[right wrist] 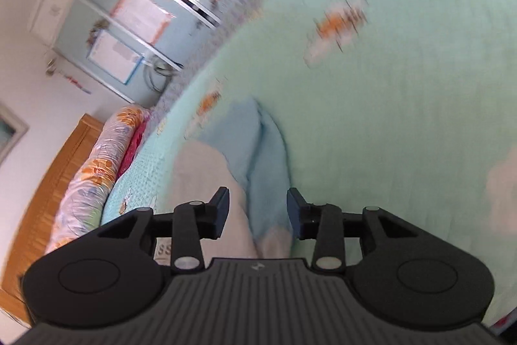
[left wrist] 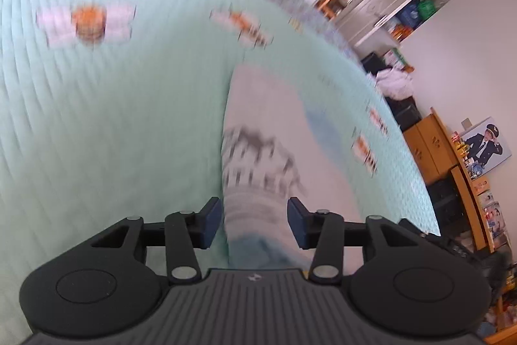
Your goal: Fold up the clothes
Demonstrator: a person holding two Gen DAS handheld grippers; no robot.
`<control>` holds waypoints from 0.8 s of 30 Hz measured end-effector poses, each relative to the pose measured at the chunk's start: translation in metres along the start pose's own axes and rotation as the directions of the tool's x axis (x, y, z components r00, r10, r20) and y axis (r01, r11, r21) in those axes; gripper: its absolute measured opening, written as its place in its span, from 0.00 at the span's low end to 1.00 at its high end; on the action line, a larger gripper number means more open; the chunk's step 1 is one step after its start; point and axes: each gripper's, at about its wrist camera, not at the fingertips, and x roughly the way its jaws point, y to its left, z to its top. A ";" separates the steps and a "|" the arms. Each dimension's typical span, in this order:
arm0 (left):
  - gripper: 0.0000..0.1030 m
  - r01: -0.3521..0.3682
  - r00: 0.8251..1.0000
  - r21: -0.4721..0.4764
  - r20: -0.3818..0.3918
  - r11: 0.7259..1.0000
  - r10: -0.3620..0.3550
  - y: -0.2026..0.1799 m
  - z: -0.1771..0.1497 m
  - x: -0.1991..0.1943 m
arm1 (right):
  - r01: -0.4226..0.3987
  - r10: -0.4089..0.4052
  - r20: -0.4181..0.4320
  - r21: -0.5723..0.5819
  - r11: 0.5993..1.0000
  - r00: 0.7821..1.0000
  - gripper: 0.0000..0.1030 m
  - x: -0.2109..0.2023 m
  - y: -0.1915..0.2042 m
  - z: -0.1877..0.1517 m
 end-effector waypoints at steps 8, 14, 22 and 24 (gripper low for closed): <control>0.49 0.021 0.999 0.025 -0.027 0.999 -0.020 -0.015 -0.017 -0.002 | -0.009 0.005 -0.159 -0.027 1.000 0.987 0.39 0.074 0.012 0.017; 0.49 -0.001 0.998 0.026 -0.055 1.000 0.002 -0.009 -0.025 0.002 | -0.015 0.009 -0.143 -0.041 0.999 0.990 0.02 0.081 0.014 0.023; 0.50 0.014 0.998 0.042 -0.066 0.999 -0.011 -0.012 -0.023 0.011 | -0.005 -0.002 -0.098 -0.075 0.997 0.995 0.03 0.075 0.010 0.035; 0.50 0.022 0.997 0.061 -0.071 0.998 -0.017 -0.016 -0.025 0.011 | -0.020 0.013 -0.100 -0.062 0.998 0.995 0.08 0.068 0.007 0.029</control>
